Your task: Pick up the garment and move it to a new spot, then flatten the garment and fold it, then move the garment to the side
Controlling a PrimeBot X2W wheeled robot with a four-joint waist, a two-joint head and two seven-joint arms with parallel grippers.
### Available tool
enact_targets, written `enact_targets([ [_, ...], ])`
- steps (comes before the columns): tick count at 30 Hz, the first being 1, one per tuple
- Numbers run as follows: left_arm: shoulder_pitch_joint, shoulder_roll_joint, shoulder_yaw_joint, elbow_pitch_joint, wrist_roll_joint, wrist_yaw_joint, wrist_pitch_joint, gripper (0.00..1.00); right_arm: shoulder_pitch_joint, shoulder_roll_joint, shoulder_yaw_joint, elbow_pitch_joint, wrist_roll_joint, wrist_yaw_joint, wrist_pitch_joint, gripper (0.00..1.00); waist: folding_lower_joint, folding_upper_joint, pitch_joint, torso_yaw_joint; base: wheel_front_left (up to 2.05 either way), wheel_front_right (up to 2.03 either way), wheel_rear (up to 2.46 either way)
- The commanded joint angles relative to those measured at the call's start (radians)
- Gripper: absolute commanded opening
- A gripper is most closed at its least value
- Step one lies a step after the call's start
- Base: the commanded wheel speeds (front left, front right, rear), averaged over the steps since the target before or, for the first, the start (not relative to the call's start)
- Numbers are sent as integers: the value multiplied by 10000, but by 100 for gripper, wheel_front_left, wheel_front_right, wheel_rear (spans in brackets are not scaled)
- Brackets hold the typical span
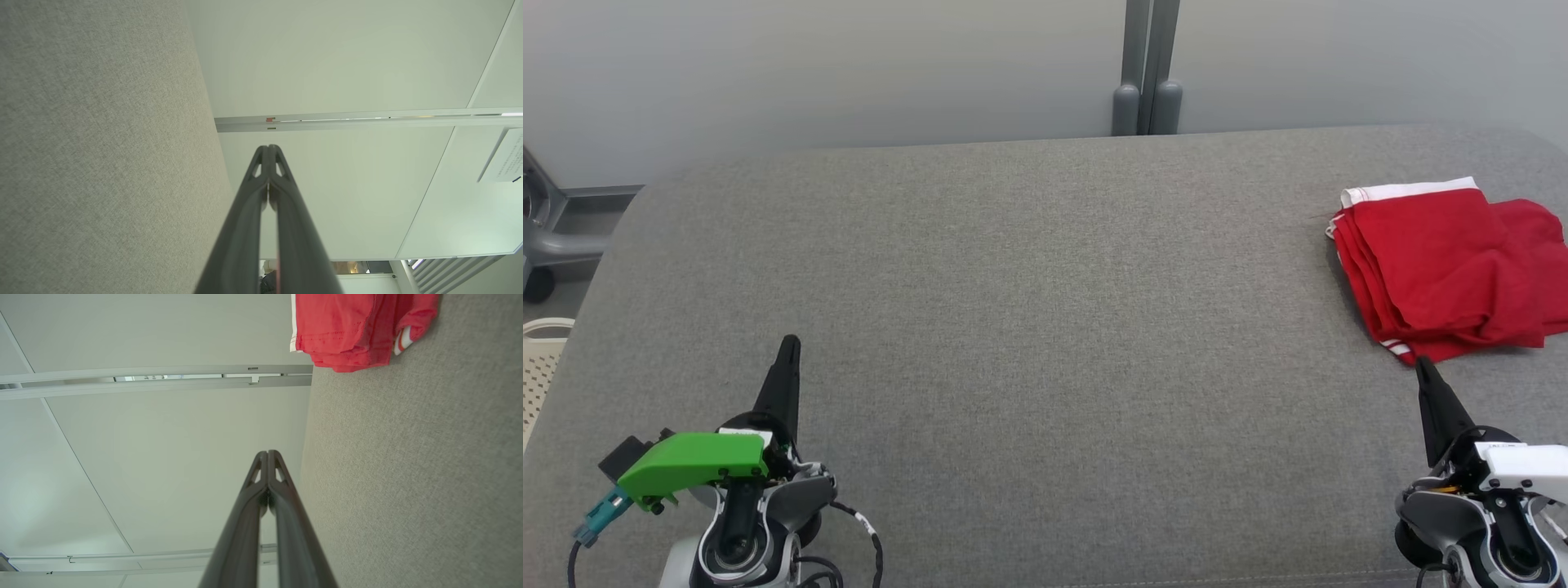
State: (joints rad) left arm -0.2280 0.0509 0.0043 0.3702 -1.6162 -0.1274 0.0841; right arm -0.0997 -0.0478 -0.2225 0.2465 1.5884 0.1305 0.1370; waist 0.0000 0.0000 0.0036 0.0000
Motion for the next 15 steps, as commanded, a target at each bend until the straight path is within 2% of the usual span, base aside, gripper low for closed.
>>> enact_targets([
  [1,-195,-31,74,31,-116,-80,42,0,-114,-43,-51,-58,166,4,55,0,0,0,7,-5,0,0,0],
  [15,-181,-23,67,28,-96,-60,41,0,-95,-43,-46,-54,151,4,53,0,0,0,7,-5,0,0,0],
])
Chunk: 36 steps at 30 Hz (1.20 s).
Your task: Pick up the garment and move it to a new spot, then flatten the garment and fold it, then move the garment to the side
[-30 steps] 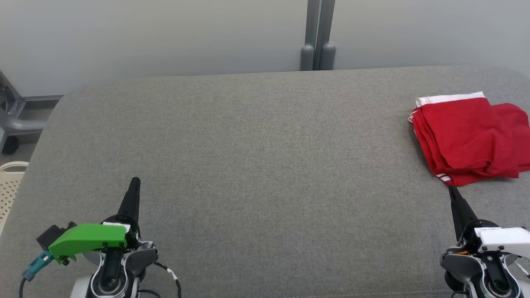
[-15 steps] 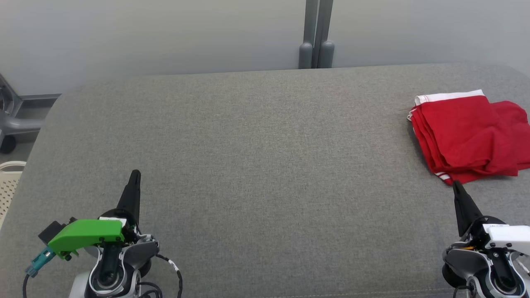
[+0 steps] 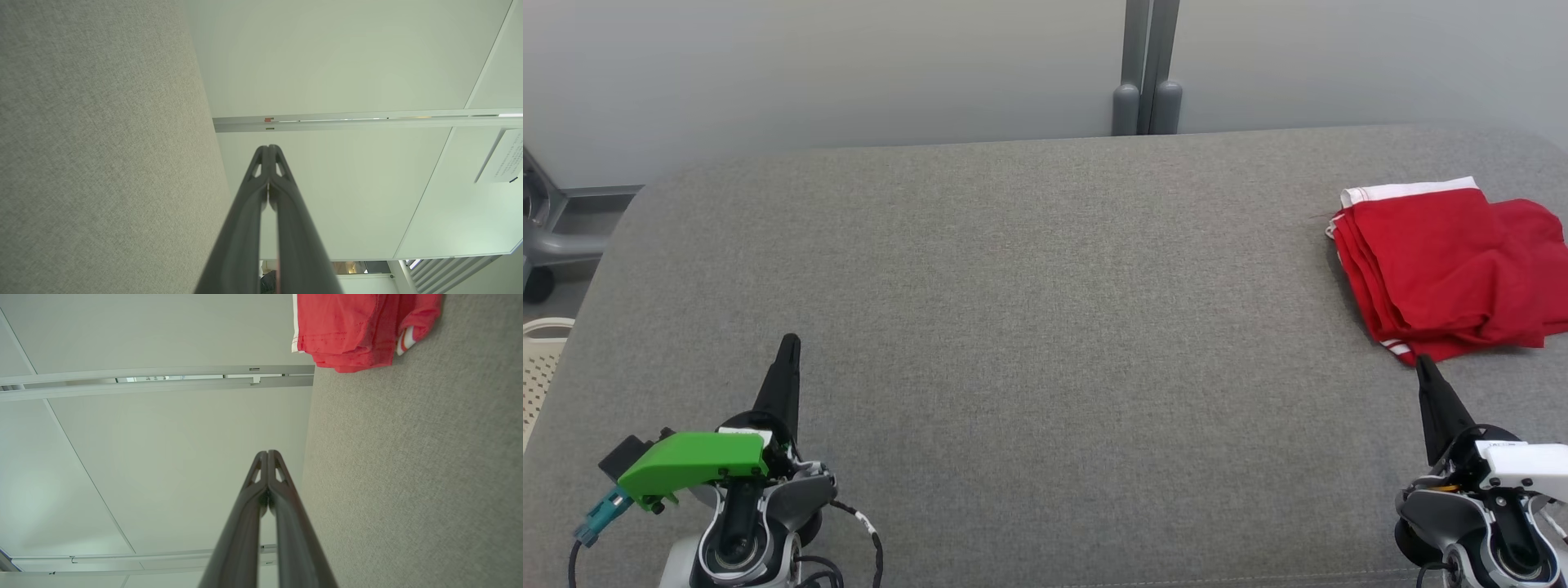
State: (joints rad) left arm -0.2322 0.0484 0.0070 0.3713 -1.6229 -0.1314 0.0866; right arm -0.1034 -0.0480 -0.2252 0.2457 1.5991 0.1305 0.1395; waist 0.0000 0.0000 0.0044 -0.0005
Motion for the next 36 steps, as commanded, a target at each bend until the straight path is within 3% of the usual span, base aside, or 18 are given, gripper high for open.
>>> enact_targets([
  [1,-140,2,40,16,-29,-20,16,0,-57,-41,-19,-46,44,4,28,0,0,0,0,0,0,0,0],
  [36,-138,4,36,11,-31,-20,13,0,-57,-41,-18,-47,45,4,27,0,0,0,0,0,0,0,0],
])
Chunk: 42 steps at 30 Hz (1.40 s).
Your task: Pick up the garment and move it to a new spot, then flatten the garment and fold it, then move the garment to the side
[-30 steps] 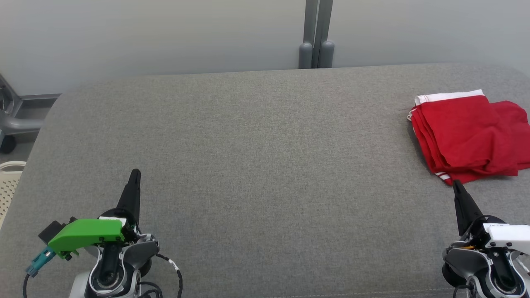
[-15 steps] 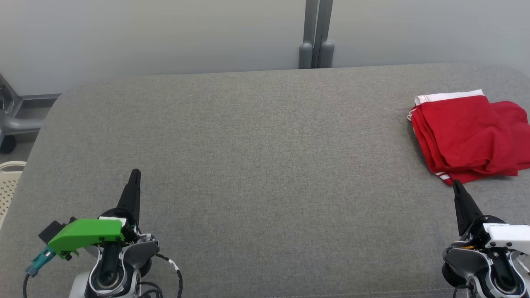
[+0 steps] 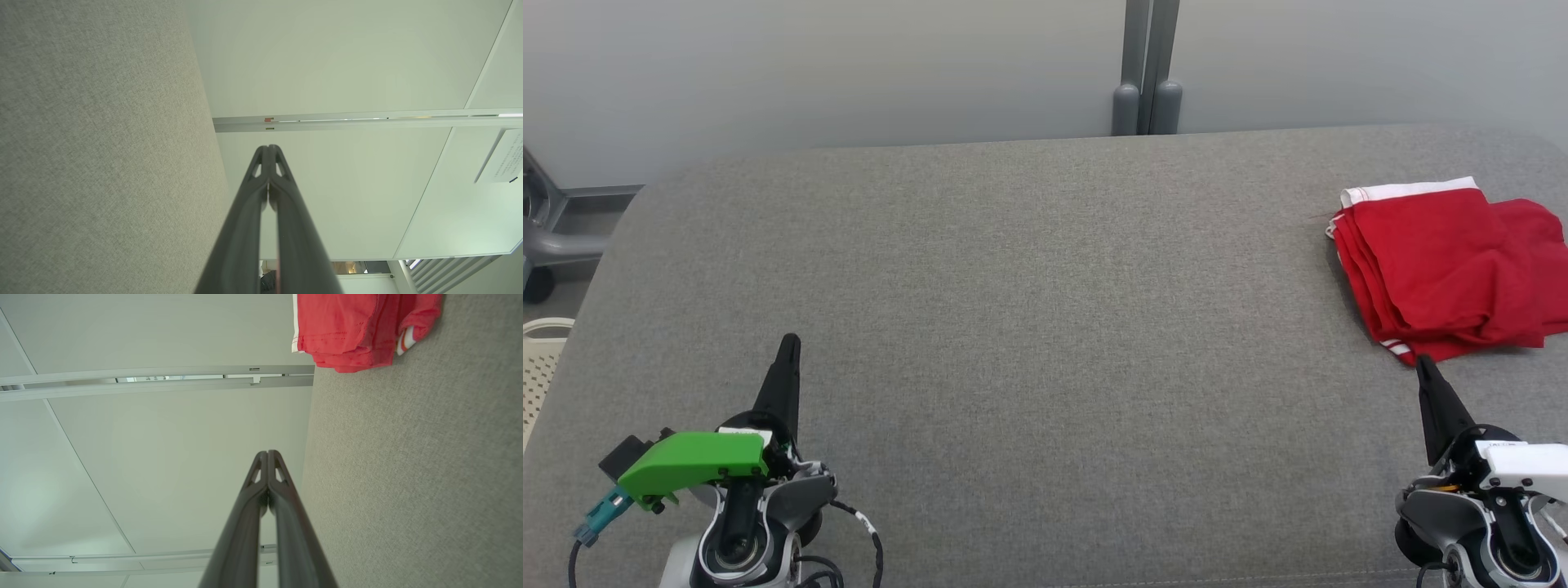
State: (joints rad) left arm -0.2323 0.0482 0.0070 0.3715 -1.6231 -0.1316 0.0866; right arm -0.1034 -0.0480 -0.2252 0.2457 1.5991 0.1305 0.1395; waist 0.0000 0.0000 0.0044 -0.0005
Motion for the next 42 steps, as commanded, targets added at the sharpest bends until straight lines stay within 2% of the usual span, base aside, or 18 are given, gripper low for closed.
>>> enact_targets([
  [1,-137,6,36,9,-29,-18,13,0,-57,-41,-18,-47,45,4,27,0,0,0,0,0,0,0,0],
  [42,-137,6,35,7,-31,-18,10,0,-56,-41,-16,-47,46,4,26,0,0,0,0,0,0,0,0],
])
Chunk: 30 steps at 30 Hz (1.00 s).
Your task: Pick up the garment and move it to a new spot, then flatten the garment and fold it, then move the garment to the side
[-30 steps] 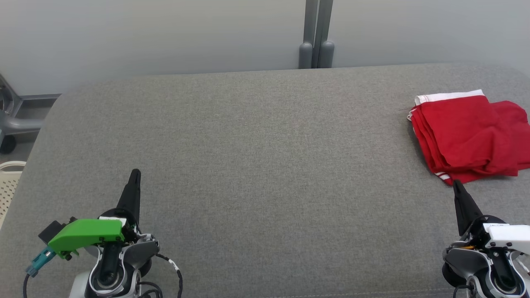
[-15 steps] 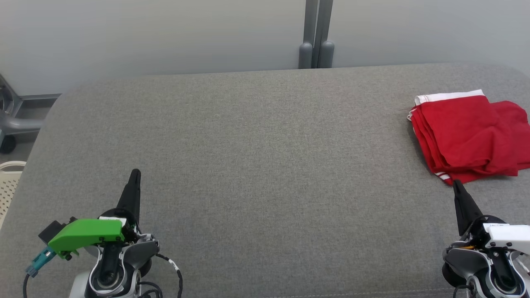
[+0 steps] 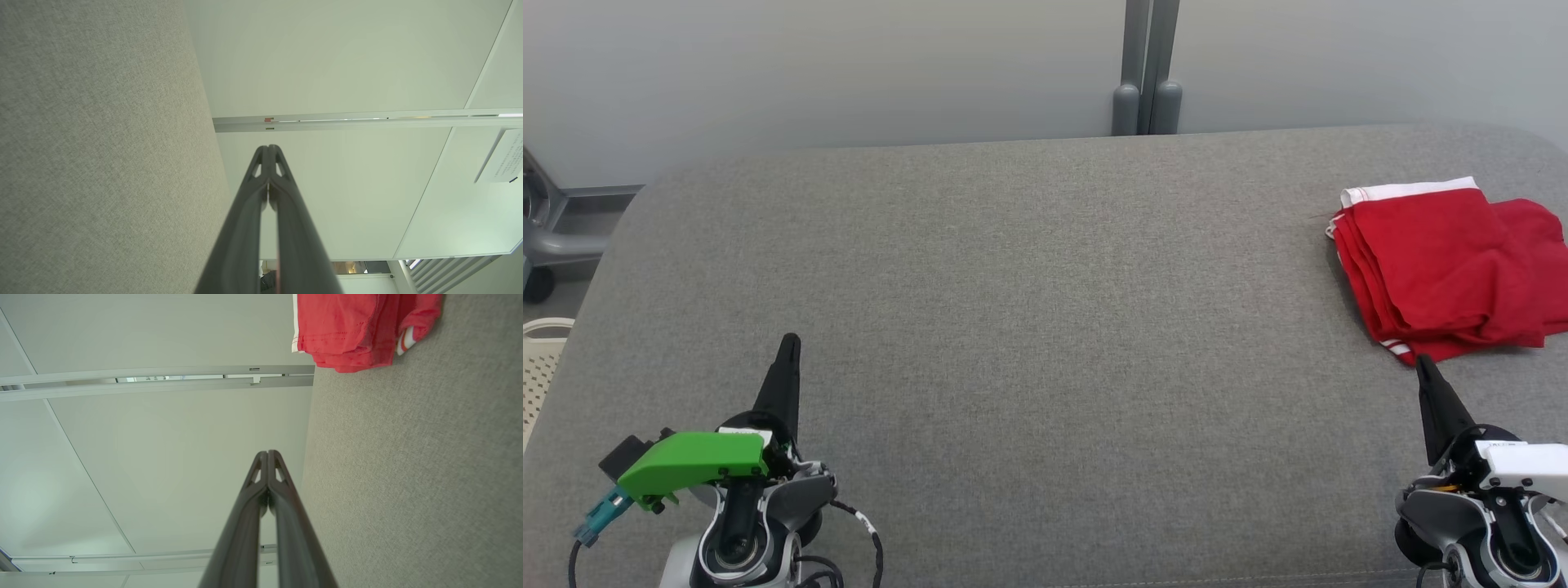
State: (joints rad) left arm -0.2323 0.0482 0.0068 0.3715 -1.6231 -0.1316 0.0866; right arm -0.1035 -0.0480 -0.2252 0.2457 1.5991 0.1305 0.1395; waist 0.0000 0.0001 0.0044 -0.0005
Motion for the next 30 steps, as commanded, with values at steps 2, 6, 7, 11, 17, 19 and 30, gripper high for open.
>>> enact_targets([
  [2,-137,6,37,7,-31,-18,10,0,-55,-41,-16,-47,46,4,26,0,0,-1,0,0,0,0,0],
  [6,-137,6,36,6,-32,-18,10,0,-55,-41,-16,-47,46,4,26,0,0,-1,0,0,0,0,0],
  [7,-137,6,36,6,-32,-18,10,0,-55,-41,-16,-47,46,4,26,0,0,-1,0,0,0,0,0],
  [11,-137,6,36,6,-32,-18,10,0,-55,-41,-16,-45,46,4,26,0,0,-1,0,0,0,0,0],
  [17,-137,6,36,6,-32,-18,10,0,-55,-42,-16,-45,46,4,26,0,0,-1,0,0,0,0,0],
  [19,-137,6,36,6,-32,-18,10,0,-55,-42,-16,-46,46,4,26,0,0,-1,0,0,0,0,0],
  [30,-137,6,35,5,-32,-18,9,0,-55,-42,-16,-46,46,4,25,0,0,-1,0,0,0,0,0],
])
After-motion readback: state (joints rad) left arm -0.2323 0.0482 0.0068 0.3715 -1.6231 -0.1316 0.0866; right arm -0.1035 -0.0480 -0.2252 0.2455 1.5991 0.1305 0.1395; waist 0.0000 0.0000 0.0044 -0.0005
